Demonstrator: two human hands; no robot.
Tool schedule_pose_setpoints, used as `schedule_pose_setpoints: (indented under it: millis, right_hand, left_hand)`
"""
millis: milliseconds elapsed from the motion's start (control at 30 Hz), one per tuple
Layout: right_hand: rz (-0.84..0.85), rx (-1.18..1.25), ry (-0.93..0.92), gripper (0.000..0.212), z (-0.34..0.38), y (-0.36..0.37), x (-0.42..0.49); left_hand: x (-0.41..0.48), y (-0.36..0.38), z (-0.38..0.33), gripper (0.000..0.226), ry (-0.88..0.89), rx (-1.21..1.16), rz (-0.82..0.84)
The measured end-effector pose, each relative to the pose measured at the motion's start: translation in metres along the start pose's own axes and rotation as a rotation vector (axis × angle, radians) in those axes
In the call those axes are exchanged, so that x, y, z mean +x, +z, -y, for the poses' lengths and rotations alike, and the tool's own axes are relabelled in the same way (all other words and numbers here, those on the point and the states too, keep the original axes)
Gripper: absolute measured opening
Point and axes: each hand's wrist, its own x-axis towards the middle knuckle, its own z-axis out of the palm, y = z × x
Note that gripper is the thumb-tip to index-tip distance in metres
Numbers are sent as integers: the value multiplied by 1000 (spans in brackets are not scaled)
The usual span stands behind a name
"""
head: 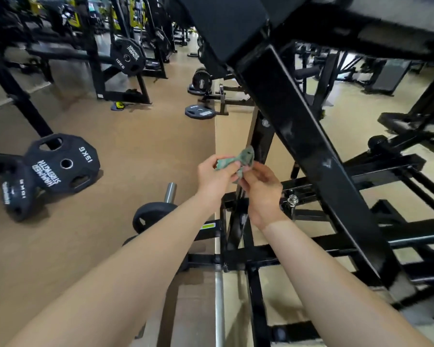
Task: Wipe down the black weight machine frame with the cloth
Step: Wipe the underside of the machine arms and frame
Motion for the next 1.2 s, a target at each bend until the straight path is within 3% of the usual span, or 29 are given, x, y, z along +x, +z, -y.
schedule_pose_setpoints:
  millis: [167,333,633,800,900,1000,1200]
  right_hand:
    - [-119,229,200,16,41,14,-53]
    - [-139,310,251,13,82,11,-98]
    - [-269,146,152,18,138,14,-137]
    - [-340,24,111,9,167,30,-146]
    - [-314,-47,44,11,185,42,-146]
    - [-273,-83,32,21,201,54,-142]
    - [-101,-176,46,21,230,66,-150]
  left_hand:
    - [-40,-1,-37,15,-110,-173,-12]
    - [-85,8,-62,12,-125,-311,39]
    - [-129,39,-95,13,-195,-360,-16]
    - [-143,50,-126,18,-253,-388,-128]
    - [-143,53,-144,27,-282,-447,-169]
    - [-147,56,-165,17,-324,-546,-238]
    - [-169,54,-198,14,-303,-712,-286]
